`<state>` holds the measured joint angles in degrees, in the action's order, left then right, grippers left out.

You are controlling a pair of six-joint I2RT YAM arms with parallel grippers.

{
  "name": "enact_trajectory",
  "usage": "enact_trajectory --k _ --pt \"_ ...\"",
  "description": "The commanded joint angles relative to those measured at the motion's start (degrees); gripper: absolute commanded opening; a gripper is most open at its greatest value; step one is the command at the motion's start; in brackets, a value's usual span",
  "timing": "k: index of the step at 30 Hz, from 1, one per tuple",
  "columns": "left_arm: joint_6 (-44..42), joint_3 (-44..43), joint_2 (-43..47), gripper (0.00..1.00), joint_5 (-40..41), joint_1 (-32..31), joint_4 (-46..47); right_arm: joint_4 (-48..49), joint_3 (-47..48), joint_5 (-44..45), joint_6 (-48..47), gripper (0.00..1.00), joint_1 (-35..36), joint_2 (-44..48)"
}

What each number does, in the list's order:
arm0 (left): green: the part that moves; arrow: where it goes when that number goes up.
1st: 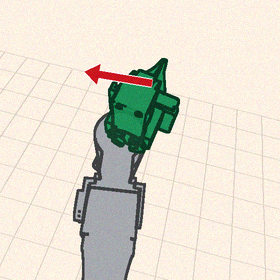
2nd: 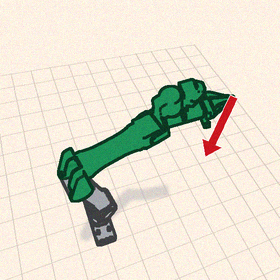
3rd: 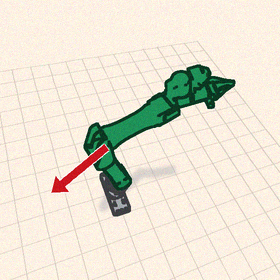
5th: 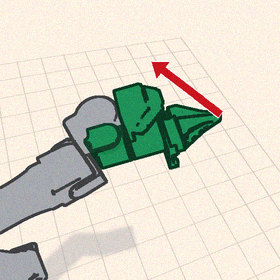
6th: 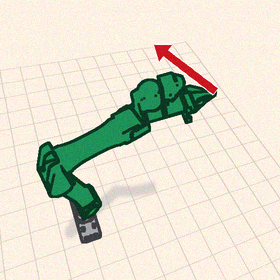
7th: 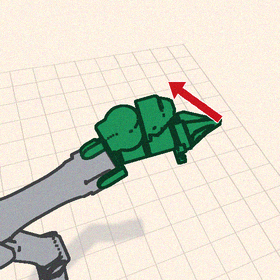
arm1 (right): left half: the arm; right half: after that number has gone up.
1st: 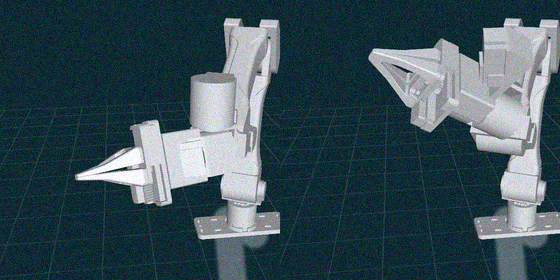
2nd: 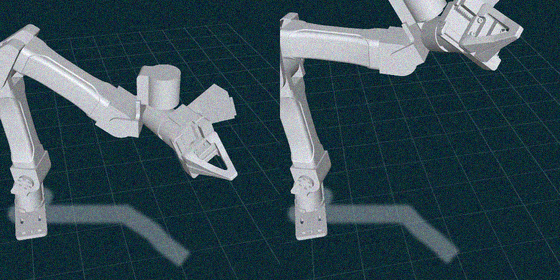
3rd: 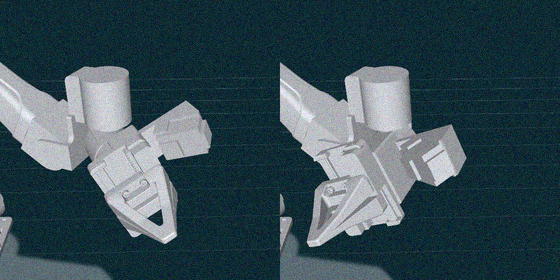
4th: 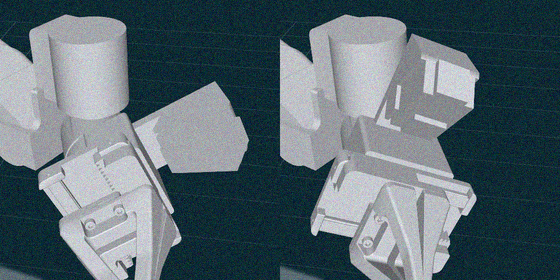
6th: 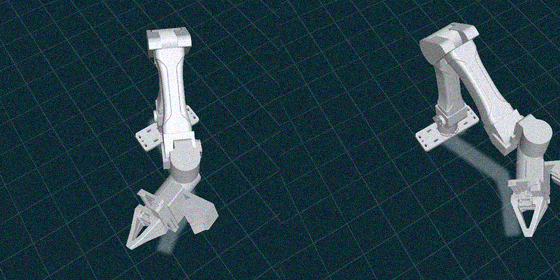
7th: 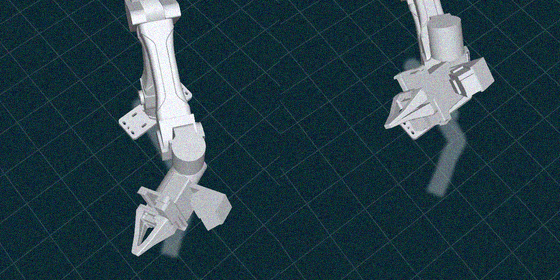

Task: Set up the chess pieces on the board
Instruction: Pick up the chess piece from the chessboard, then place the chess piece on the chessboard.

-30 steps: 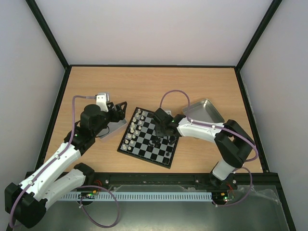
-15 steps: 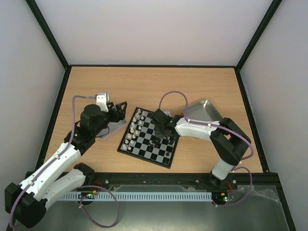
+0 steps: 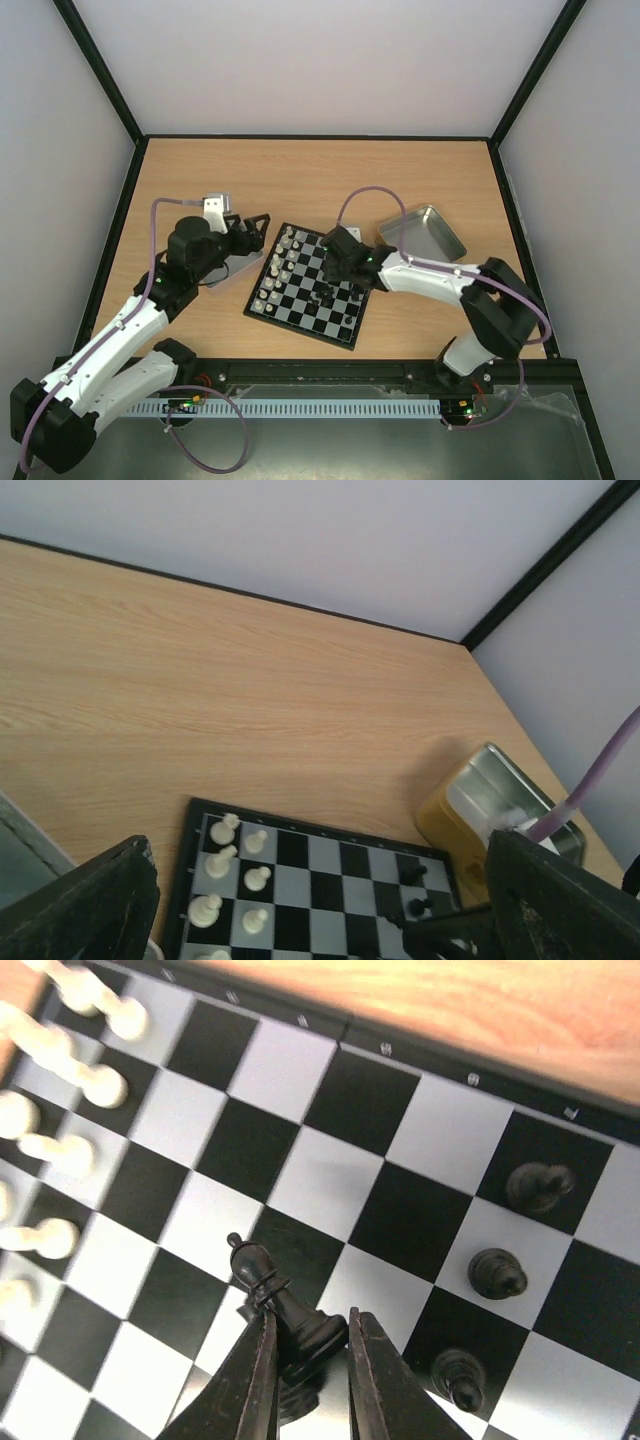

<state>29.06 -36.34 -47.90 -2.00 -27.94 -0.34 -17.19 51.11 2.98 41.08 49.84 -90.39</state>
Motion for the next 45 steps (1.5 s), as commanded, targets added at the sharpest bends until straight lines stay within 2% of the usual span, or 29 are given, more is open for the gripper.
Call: enact_trajectory --k 1,4,8,13,16,20,27,34,45 --pt "2.0 0.6 -1.5 0.92 -7.9 0.3 2.2 7.9 -3.0 2.1 -1.9 0.12 -0.1 7.2" --pt "2.9 0.6 -3.5 0.99 -15.6 0.3 4.2 13.0 -5.5 -1.4 -4.2 0.12 -0.1 11.7" --pt "6.4 0.9 -7.0 1.00 -24.9 0.2 8.1 19.8 -8.9 -7.4 -7.5 0.11 -0.1 17.9" --pt "13.2 2.7 -8.6 0.98 -32.7 0.3 15.0 25.7 -11.7 -11.6 -9.3 0.11 -0.1 23.2" --pt "17.1 1.0 -12.0 0.85 -37.0 0.2 15.2 27.3 -12.4 -13.6 -10.4 0.10 -0.1 24.6" --pt "20.8 -1.4 -16.9 0.72 -41.6 0.0 14.3 27.6 -12.3 -15.6 -11.8 0.10 -0.1 24.9" --pt "26.4 -1.1 -20.8 0.55 -44.1 -0.7 20.5 27.7 -12.3 -17.8 -12.6 0.10 -0.1 24.7" --pt "27.9 -0.5 -23.6 0.30 -44.7 -1.1 23.8 27.6 -12.3 -18.7 -12.6 0.09 -0.1 24.4" --pt "26.1 -1.2 -24.8 0.05 -44.8 -1.6 23.8 27.0 -12.0 -18.5 -12.6 0.11 -0.1 24.0"
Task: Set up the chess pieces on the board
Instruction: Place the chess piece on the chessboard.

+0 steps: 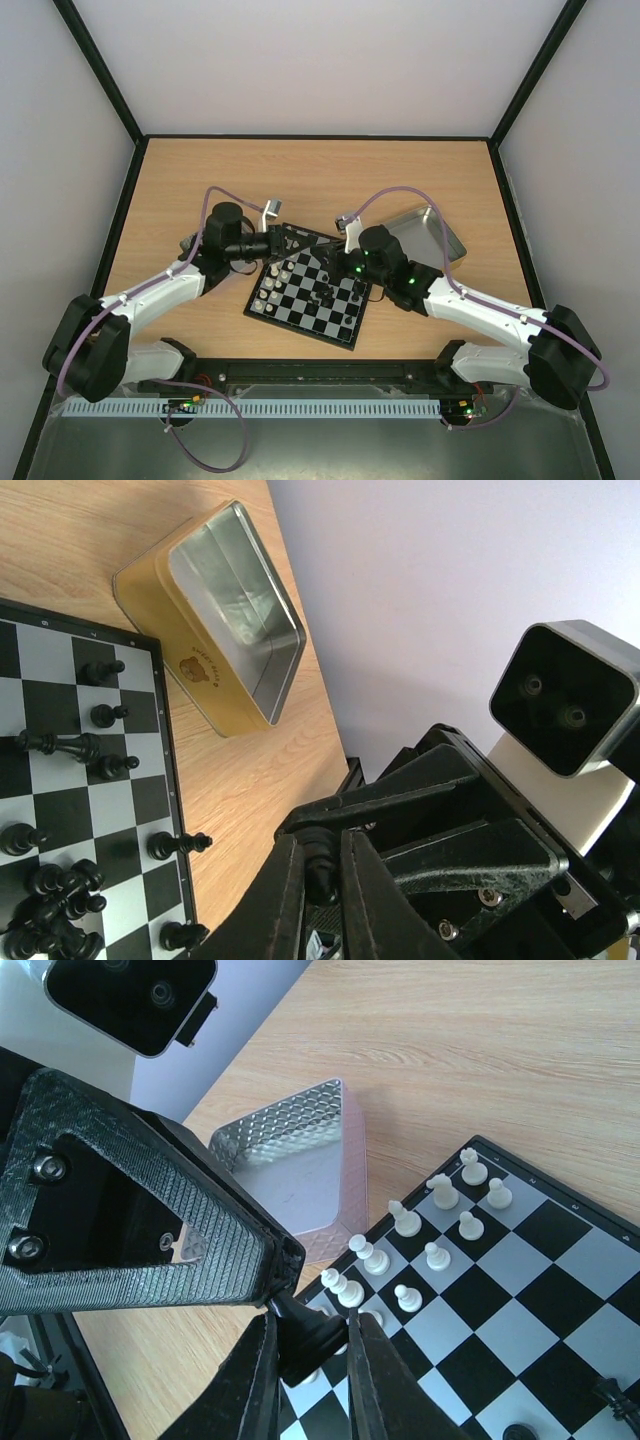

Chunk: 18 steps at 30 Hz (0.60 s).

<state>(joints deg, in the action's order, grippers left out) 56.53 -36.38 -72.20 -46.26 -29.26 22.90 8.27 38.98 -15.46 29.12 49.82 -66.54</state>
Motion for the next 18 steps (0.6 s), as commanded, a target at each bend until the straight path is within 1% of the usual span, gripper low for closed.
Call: enact_trajectory --k 1,6,7,8,10,12,15,18 --pt "-2.1 -1.3 -0.3 0.04 -0.2 -0.3 -0.3 1.2 0.2 0.5 -0.5 0.13 -0.1 0.2" --pt "-7.3 -2.9 0.8 0.03 3.7 -0.3 -6.3 -0.9 0.1 4.9 0.6 0.38 -0.1 1.5" --pt "-8.3 -3.1 1.0 0.03 4.5 -0.3 -7.5 -1.3 -0.2 5.9 0.8 0.42 -0.1 2.0" --pt "-9.4 -3.5 1.3 0.03 5.6 -0.3 -8.9 -2.0 -0.2 7.7 1.3 0.45 -0.1 2.5" --pt "-11.7 -4.1 1.6 0.03 8.4 -0.4 -12.0 -3.0 -0.5 10.2 2.1 0.46 -0.1 3.6" --pt "-14.0 -4.7 1.9 0.03 11.3 -0.6 -14.9 -4.2 -0.8 14.8 3.7 0.46 -0.1 5.0" --pt "-17.6 -6.0 2.2 0.03 17.5 -2.1 -19.1 -7.9 -0.9 24.8 7.6 0.47 -0.1 7.0" --pt "-21.2 -8.5 1.3 0.03 25.8 -5.5 -24.7 -12.7 0.0 35.5 11.9 0.48 -0.1 9.1"
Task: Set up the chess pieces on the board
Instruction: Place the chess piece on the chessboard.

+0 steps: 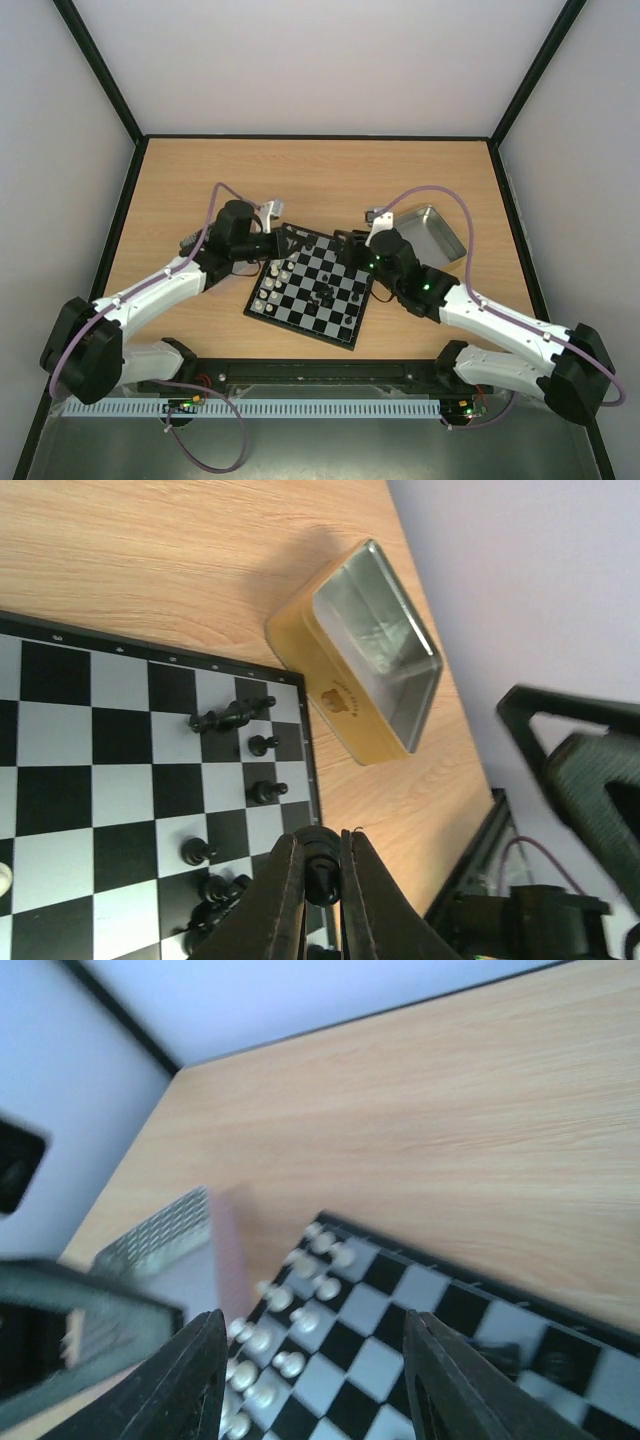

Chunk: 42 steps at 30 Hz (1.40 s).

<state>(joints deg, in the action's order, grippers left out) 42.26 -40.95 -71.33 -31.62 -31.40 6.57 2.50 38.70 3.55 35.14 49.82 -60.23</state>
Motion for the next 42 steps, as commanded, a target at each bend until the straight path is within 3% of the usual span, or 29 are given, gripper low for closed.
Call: enact_trajectory --k 1,11,21,42 --pt "-8.4 -5.1 -0.1 0.03 13.7 -4.7 -10.0 -8.5 0.7 19.2 6.7 0.48 -0.1 3.3" --pt "-14.0 -14.7 -8.9 0.03 31.0 -18.0 -18.3 -18.6 1.7 32.1 15.2 0.49 -0.1 8.6" --pt "-16.4 -25.8 -21.8 0.03 36.1 -27.6 -21.3 -24.0 -0.6 36.6 21.7 0.50 -0.1 13.6" --pt "-18.8 -39.7 -40.7 0.05 36.7 -29.9 -27.4 -28.1 -3.0 41.8 25.6 0.52 -0.1 19.6"
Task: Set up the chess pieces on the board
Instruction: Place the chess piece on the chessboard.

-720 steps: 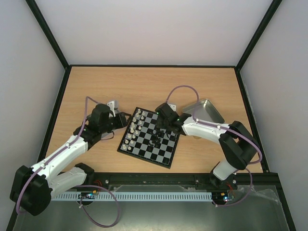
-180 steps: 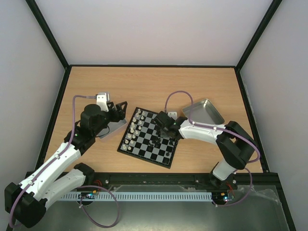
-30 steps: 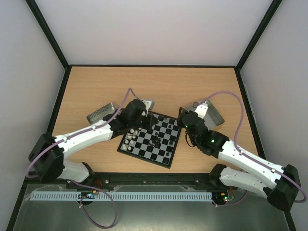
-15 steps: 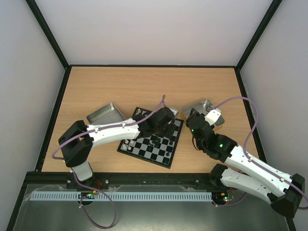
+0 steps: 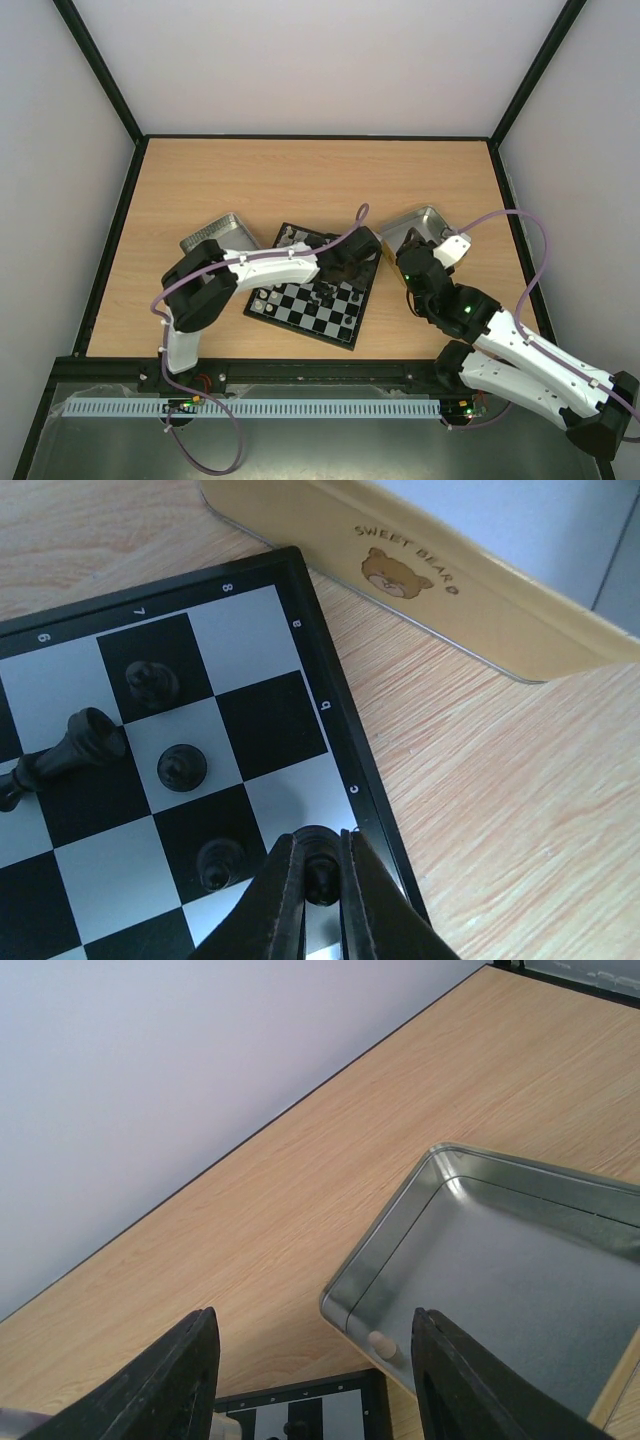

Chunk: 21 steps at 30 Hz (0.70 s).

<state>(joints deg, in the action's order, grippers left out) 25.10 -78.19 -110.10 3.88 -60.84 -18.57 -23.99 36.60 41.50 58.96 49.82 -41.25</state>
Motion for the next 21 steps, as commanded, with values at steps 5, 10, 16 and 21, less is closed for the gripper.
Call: enact_trajectory --k 5,10,16,21 --pt "-1.9 -3.1 -3.4 0.06 1.0 -0.4 -2.6 -1.7 -0.9 3.9 1.6 0.52 -0.1 0.6" --pt "-2.3 -3.0 -4.5 0.07 0.9 -0.4 -2.4 -1.5 -1.1 3.9 1.6 0.52 -0.1 0.6" --pt "-2.6 -3.1 -5.3 0.07 0.1 -0.4 -1.1 -1.5 -1.1 3.7 1.6 0.52 -0.1 0.2" --pt "-2.9 -3.2 -5.8 0.08 -0.1 -0.4 -0.6 -1.6 -1.2 3.4 1.8 0.52 -0.1 0.2"
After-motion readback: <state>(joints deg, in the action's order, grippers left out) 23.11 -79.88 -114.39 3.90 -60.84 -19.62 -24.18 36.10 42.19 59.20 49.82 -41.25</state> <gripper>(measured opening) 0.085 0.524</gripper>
